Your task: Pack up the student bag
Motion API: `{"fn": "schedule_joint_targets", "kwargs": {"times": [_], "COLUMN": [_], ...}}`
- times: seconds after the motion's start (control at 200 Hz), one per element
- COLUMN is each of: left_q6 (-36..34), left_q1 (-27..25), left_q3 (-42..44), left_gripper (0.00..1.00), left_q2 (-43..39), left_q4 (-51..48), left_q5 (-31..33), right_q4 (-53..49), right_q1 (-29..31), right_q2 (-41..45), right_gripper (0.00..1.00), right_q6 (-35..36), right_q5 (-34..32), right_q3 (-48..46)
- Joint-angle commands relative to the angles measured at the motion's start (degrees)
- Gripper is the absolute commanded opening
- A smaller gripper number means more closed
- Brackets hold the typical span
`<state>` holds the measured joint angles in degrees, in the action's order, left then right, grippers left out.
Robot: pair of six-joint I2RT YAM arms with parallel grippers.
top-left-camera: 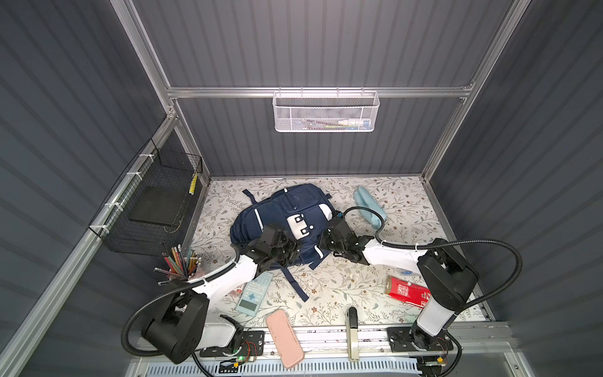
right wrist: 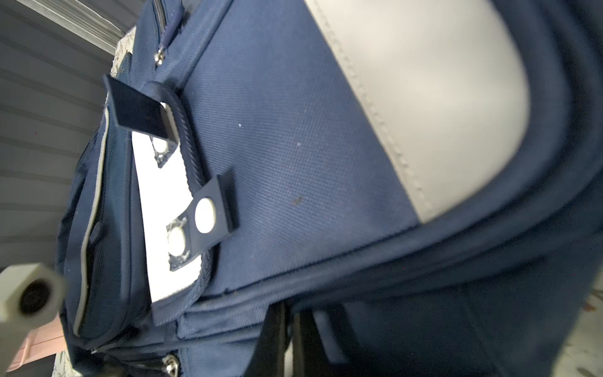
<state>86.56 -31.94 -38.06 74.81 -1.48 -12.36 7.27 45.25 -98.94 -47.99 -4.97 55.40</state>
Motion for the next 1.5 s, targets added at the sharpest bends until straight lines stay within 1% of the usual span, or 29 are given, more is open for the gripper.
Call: {"fn": "schedule_joint_targets", "kwargs": {"times": [0.0, 0.07, 0.18, 0.255, 0.32, 0.41, 0.445, 0.48, 0.5, 0.63, 0.675, 0.78, 0.8, 0.886, 0.946, 1.026, 1.151, 1.276, 1.491], "left_q6": [-1.0, -2.2, -4.3, -6.9, -6.7, -5.7, -5.6, -5.8, -6.1, -8.8, -9.3, -9.4, -9.4, -9.8, -11.1, -12.9, -14.7, -14.6, -16.6], "left_q1": [-0.1, -0.1, -0.1, -0.1, -0.2, -0.6, -0.7, -1.1, -1.3, -2.1, -2.1, -3.0, -3.1, -3.3, -3.3, -3.3, -3.3, -3.3, -2.5], "left_q3": [1.6, 0.2, -0.8, -2.7, -2.3, -1.7, -1.9, -2.1, -2.2, -4.9, -5.4, -4.9, -4.8, -5.1, -5.8, -6.9, -7.0, -5.2, -4.5], "left_gripper": [0.51, 0.52, 0.51, 0.51, 0.49, 0.41, 0.40, 0.36, 0.36, 0.36, 0.37, 0.36, 0.35, 0.21, 0.19, 0.13, 0.11, 0.01, 0.00], "left_q2": [0.5, 1.9, 3.6, 4.8, 6.0, 7.2, 7.3, 7.0, 6.7, 6.6, 7.4, 8.8, 8.9, 9.0, 8.4, 7.4, 6.6, 6.1, 3.1], "left_q4": [-5.0, -6.2, -4.6, -7.1, -4.2, -1.1, -1.2, -1.1, -1.2, -4.9, -5.6, -3.5, -3.5, -3.9, -5.7, -9.0, -11.5, -10.4, -15.5], "left_q5": [2.3, 2.7, 2.3, 3.4, 2.1, 0.8, 1.0, 1.7, 2.3, 4.7, 4.4, 3.2, 3.3, 2.4, 2.7, 3.6, 3.5, 1.7, 4.2], "right_q4": [-5.1, -5.2, -5.2, -5.2, -4.9, -4.4, -4.2, -3.9, -3.8, -3.7, -3.7, -3.5, -3.5, -3.9, -4.4, -4.7, -5.1, -5.6, -4.8], "right_q1": [0.9, 0.9, 0.9, 0.9, 0.9, 1.0, 1.0, 1.0, 1.1, 1.1, 1.2, 1.2, 1.2, 1.1, 0.9, 0.6, 0.3, -0.2, -3.4], "right_q2": [-1.6, -1.5, -1.3, -1.4, -1.7, -2.3, -2.4, -2.6, -2.7, -3.2, -3.4, -3.7, -3.7, -3.6, -3.4, -3.1, -2.6, -2.5, -0.5], "right_gripper": [0.00, 0.00, 0.00, 0.01, 0.01, 0.01, 0.01, 0.01, 0.01, 0.01, 0.01, 0.00, 0.00, 0.00, 0.00, 0.00, 0.00, 0.00, 0.00], "right_q6": [1.4, 1.5, 1.7, 1.6, 1.5, 1.2, 1.1, 1.1, 1.1, 1.0, 1.0, 0.8, 0.9, 1.4, 1.6, 1.8, 2.0, 2.3, 1.7], "right_q5": [2.5, 2.5, 2.7, 2.9, 3.2, 3.8, 3.9, 4.1, 4.1, 4.5, 4.6, 4.7, 4.7, 4.1, 3.6, 3.6, 3.2, 2.8, 3.2], "right_q3": [-0.5, -0.5, -0.6, -0.6, -0.6, -0.6, -0.6, -0.7, -0.7, -0.8, -0.8, -0.8, -0.8, -0.9, -1.0, -1.1, -1.1, -1.1, -3.2]}}
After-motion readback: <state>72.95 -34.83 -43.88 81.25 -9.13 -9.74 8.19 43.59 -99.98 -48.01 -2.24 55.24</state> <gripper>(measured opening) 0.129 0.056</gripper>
